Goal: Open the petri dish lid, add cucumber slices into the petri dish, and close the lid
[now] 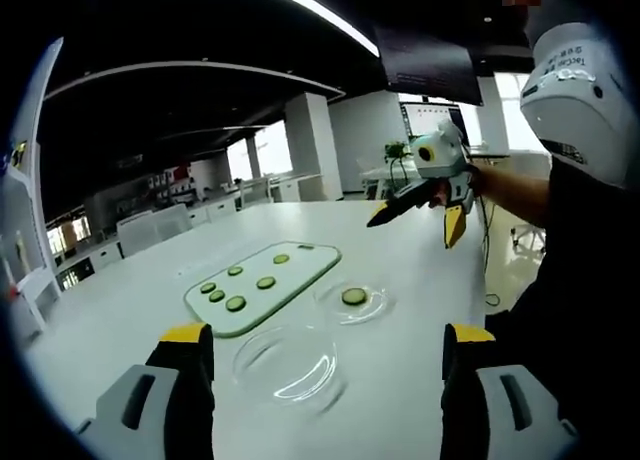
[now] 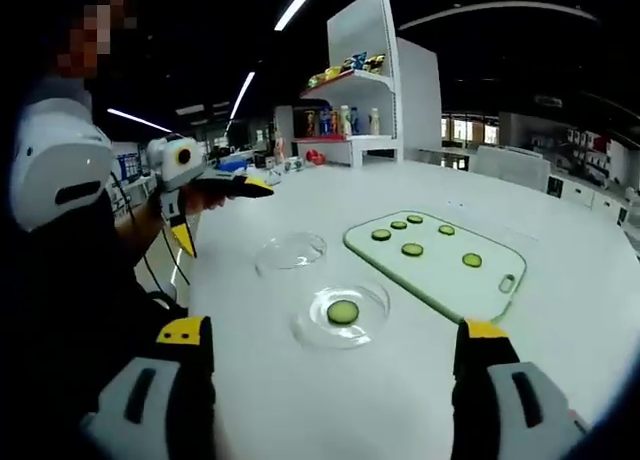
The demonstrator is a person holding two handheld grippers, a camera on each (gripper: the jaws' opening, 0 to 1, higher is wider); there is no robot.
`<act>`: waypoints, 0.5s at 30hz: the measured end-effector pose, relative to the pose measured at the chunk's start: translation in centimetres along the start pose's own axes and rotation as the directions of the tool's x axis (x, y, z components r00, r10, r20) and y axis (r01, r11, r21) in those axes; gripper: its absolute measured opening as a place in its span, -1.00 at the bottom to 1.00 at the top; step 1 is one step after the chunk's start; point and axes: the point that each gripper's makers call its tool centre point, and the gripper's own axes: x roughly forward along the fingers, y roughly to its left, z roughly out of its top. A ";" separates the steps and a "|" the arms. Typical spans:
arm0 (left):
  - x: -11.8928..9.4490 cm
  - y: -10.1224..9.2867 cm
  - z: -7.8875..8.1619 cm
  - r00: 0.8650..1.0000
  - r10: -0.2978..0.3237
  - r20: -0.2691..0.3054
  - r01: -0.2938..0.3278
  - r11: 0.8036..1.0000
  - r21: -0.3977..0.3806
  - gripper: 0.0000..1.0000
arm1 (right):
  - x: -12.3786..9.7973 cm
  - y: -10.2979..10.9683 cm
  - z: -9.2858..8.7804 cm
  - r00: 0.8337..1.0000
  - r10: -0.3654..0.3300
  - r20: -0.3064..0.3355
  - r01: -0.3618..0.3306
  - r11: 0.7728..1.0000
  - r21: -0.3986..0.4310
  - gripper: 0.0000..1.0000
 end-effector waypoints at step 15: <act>-0.5 0.4 -0.6 1.000 -0.001 -0.017 0.002 1.000 0.027 0.90 | 0.1 -0.7 0.9 1.000 -0.017 0.024 0.017 1.000 -0.017 0.94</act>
